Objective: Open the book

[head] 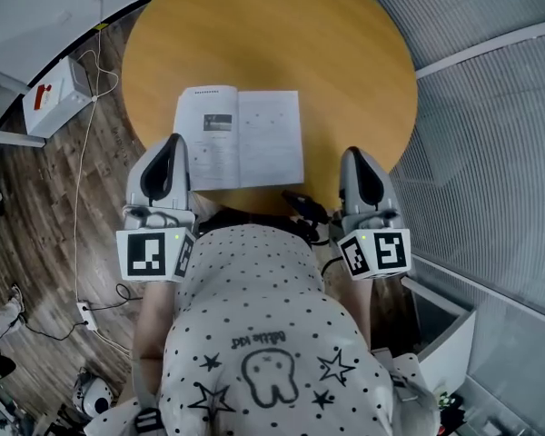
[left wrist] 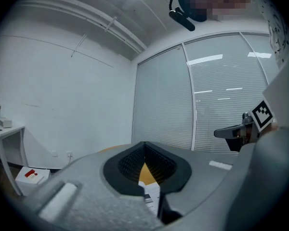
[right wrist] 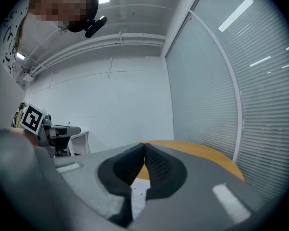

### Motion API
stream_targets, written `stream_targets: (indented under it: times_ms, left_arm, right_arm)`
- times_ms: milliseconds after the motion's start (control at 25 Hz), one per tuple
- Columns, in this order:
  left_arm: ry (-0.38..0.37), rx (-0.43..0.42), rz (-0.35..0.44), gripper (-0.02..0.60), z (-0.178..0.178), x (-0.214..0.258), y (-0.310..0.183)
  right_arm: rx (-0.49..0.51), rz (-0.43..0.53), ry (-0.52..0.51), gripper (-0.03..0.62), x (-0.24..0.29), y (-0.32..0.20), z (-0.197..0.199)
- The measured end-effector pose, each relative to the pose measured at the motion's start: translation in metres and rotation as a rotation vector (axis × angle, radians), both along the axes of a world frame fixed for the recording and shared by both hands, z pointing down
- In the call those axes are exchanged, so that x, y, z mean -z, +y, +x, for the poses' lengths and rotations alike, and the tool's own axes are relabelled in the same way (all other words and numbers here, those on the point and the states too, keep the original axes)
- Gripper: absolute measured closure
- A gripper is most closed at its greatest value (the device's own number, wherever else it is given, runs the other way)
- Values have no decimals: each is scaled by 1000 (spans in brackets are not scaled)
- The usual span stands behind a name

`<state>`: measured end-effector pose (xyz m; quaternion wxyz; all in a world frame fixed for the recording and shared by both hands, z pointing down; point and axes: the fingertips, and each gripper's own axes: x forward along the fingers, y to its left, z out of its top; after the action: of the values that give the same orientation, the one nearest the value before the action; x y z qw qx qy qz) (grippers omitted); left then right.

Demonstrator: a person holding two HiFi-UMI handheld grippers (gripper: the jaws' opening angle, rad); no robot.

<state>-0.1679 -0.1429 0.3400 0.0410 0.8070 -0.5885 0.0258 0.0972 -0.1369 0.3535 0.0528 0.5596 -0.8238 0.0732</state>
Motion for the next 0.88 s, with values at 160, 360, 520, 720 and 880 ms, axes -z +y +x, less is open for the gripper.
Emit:
stream_targets:
  times_ms: [160, 360, 520, 720, 880]
  left_arm:
    - [28, -1, 7, 572, 2, -3, 11]
    - [67, 4, -23, 572, -3, -17, 21]
    - [80, -1, -32, 571, -3, -39, 27]
    - [92, 10, -25, 571, -12, -44, 28]
    - [77, 6, 0, 572, -15, -35, 30]
  right_arm:
    - [15, -2, 2, 591, 1, -1, -4]
    - [43, -18, 15, 591, -3, 2, -14]
    - [59, -39, 19, 591, -24, 6, -17]
    - [95, -54, 29, 591, -31, 13, -30]
    - [90, -52, 12, 591, -25, 18, -33]
